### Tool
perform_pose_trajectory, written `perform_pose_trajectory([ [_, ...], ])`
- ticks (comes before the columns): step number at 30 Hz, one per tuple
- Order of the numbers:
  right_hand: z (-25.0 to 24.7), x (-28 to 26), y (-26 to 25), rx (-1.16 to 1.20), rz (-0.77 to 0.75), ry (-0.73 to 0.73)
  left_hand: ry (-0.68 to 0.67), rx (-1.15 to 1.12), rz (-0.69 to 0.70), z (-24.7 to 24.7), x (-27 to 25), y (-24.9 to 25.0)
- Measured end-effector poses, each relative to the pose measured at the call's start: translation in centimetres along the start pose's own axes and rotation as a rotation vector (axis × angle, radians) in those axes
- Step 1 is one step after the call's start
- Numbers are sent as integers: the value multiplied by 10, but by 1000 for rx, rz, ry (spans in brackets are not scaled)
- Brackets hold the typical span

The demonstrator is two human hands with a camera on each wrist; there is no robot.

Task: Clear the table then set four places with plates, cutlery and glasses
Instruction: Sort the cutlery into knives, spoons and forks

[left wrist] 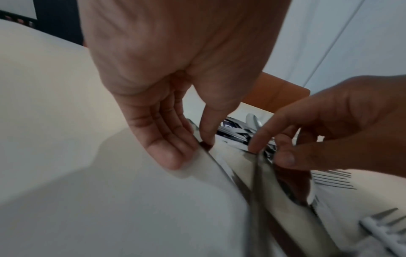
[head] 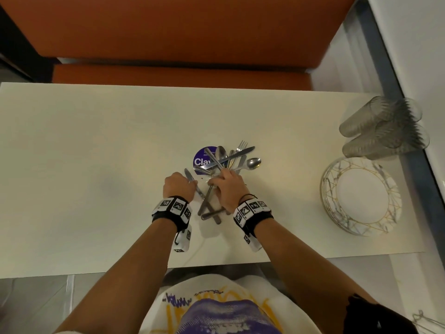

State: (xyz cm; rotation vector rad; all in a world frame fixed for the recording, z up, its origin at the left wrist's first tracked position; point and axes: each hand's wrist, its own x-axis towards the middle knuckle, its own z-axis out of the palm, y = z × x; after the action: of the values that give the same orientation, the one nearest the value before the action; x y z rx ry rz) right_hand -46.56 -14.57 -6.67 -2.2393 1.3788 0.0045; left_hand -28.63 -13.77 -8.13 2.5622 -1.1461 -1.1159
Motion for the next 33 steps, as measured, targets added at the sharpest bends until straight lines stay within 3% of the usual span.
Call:
perform_pose_trajectory([
  [16, 6, 0, -11, 23, 47, 94, 17, -71, -67, -28, -7, 0],
  [24, 20, 7, -53, -83, -11, -101, 24, -42, 42, -28, -17, -10],
  [33, 31, 16, -63, 58, 67, -106, 19, -87, 103, -26, -17, -25],
])
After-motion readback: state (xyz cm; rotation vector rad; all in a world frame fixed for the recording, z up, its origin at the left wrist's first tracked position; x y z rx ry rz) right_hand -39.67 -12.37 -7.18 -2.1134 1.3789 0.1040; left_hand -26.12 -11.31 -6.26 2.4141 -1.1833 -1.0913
